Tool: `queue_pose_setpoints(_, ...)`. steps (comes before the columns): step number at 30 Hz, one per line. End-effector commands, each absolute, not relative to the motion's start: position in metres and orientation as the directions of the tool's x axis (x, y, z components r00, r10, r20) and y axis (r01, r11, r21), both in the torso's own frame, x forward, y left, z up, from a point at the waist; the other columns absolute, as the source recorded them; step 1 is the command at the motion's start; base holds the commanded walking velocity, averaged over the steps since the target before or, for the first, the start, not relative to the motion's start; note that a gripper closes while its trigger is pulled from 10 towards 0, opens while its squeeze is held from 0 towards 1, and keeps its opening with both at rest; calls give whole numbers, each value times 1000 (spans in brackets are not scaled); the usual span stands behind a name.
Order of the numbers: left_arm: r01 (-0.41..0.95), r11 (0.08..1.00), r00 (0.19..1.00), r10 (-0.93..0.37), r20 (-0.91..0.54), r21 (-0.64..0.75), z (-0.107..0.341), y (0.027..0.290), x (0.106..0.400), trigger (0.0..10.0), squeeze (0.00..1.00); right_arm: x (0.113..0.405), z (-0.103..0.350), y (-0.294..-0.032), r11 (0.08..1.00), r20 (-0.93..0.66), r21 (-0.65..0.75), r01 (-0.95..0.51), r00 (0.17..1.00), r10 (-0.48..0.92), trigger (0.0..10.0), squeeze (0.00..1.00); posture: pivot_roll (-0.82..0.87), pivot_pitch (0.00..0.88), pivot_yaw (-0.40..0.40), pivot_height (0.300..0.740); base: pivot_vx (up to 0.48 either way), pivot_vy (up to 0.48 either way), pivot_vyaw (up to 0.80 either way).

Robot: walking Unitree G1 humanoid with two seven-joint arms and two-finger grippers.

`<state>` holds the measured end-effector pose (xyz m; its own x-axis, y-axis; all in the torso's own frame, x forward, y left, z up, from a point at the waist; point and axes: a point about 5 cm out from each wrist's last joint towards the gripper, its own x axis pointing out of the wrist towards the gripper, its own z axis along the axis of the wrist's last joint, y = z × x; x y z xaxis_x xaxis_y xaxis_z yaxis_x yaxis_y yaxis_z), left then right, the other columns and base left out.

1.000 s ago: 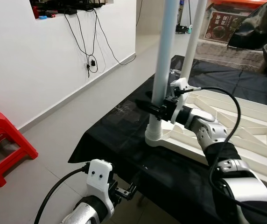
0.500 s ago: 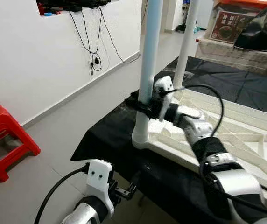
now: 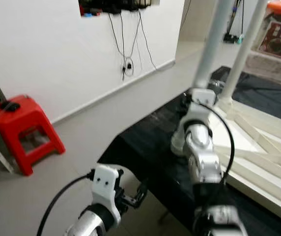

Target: Building children table

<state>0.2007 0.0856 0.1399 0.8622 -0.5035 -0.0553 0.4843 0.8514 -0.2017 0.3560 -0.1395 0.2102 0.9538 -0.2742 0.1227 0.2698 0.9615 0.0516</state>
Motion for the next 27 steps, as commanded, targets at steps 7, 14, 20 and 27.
queue_pose_setpoints(7, 472, 862, 867, -492, -79, -186, 133, 89, 205, 10000, 0, 349, 192, -120, 959, 98, 53, 277, 955, -281, 10000, 1000, 180, 48, -34, 740, 0, 0, 0)
queue_pose_setpoints(14, 469, 863, 868, -490, -83, -189, 130, 90, 208, 10000, 0, 333, 188, -111, 981, 113, 41, 192, 974, -195, 10000, 0, 175, 29, -37, 740, 0, 0, 0)
queue_pose_setpoints(20, 471, 862, 867, -491, -84, -188, 128, 90, 210, 10000, 0, 317, 183, -119, 992, 129, 12, 124, 984, -124, 10000, 0, 166, 14, -37, 740, 0, 0, 0)
queue_pose_setpoints(27, 474, 861, 864, -495, -91, -184, 122, 92, 216, 10000, 0, 292, 166, -137, 1000, 101, -7, 4, 995, -4, 10000, 0, 153, 0, -29, 740, 0, 0, 0)
